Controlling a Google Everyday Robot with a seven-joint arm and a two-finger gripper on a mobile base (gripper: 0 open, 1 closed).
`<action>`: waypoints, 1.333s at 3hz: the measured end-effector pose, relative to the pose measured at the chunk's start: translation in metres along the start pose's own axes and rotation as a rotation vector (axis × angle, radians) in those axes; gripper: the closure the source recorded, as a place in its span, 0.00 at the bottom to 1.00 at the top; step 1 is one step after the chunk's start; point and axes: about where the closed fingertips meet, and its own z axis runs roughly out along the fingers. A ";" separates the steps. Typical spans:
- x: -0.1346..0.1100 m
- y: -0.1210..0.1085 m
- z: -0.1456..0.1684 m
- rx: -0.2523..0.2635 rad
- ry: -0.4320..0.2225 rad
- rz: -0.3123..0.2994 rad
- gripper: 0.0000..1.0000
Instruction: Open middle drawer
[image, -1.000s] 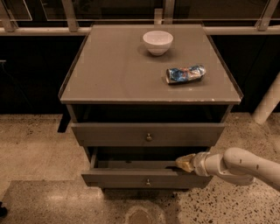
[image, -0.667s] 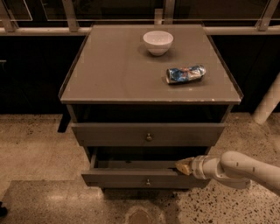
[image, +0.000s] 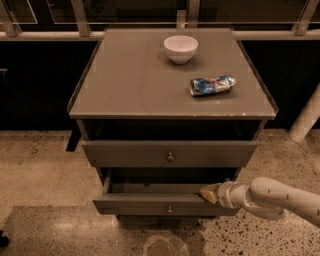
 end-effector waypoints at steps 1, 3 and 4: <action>0.013 0.019 -0.015 -0.023 0.031 0.038 1.00; 0.036 0.062 -0.052 -0.055 0.035 0.123 1.00; 0.002 0.055 -0.066 -0.018 -0.034 0.045 1.00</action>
Offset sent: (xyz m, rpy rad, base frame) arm -0.1259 0.0013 0.0276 0.0912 0.1810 -0.0797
